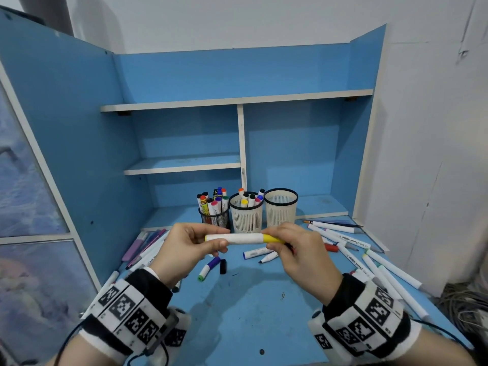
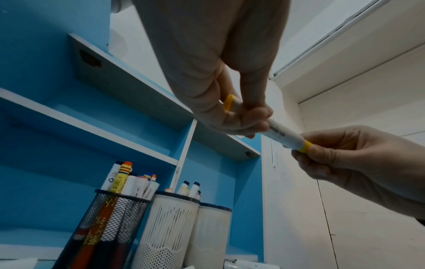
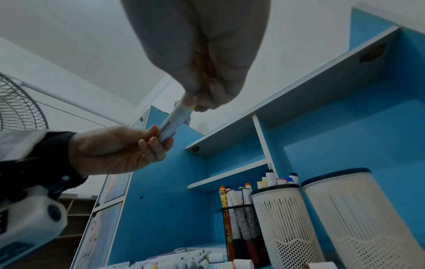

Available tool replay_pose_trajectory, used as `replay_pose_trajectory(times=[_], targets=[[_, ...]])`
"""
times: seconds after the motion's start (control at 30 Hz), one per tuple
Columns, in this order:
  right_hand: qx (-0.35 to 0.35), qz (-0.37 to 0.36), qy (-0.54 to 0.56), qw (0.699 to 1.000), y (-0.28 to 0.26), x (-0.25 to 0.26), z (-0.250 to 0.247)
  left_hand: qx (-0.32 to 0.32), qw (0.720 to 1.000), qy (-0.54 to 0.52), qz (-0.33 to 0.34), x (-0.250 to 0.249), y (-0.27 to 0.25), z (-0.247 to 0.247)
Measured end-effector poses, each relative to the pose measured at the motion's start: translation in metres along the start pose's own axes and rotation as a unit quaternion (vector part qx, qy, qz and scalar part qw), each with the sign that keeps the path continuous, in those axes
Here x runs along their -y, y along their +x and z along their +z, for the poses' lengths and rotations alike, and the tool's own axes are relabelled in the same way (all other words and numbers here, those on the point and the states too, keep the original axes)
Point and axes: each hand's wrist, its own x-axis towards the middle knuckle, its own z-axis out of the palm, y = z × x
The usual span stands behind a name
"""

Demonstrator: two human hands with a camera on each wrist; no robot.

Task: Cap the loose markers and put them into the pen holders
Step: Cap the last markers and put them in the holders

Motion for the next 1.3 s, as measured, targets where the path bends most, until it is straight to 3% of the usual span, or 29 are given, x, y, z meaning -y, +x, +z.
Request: replay_pose_trajectory(times=[0.13,0.27,0.37,0.5,0.6,0.73,0.9,1.1,1.3], targets=[[0.042,0.026,0.008,0.999,0.003,-0.004,-0.006,0.014,0.999,-0.032,-0.014,-0.002,0.007,-0.003],[0.099,0.11,0.051,0.988,0.009,-0.011,-0.017,-0.029,0.993,-0.112,-0.022,-0.009,0.02,0.008],[0.118,0.119,0.046,0.985,0.009,-0.016,-0.029,-0.051,0.989,-0.132,-0.032,-0.009,0.035,0.018],[0.133,0.153,0.027,0.979,0.009,-0.039,-0.05,-0.097,0.988,-0.122,-0.002,-0.01,0.06,0.022],[0.168,0.188,-0.056,0.966,0.006,-0.065,-0.07,-0.137,0.988,-0.043,0.048,-0.015,0.082,0.015],[0.312,0.227,-0.183,0.904,-0.005,-0.097,-0.09,-0.199,0.974,0.065,0.092,-0.02,0.11,0.007],[0.437,0.283,-0.277,0.808,-0.017,-0.113,-0.099,-0.204,0.965,0.133,0.094,-0.015,0.141,0.016],[0.497,0.282,-0.324,0.754,-0.017,-0.116,-0.089,-0.194,0.96,0.179,0.088,-0.002,0.162,0.032],[0.531,0.272,-0.319,0.737,-0.013,-0.113,-0.08,-0.173,0.955,0.227,0.086,0.014,0.173,0.038]])
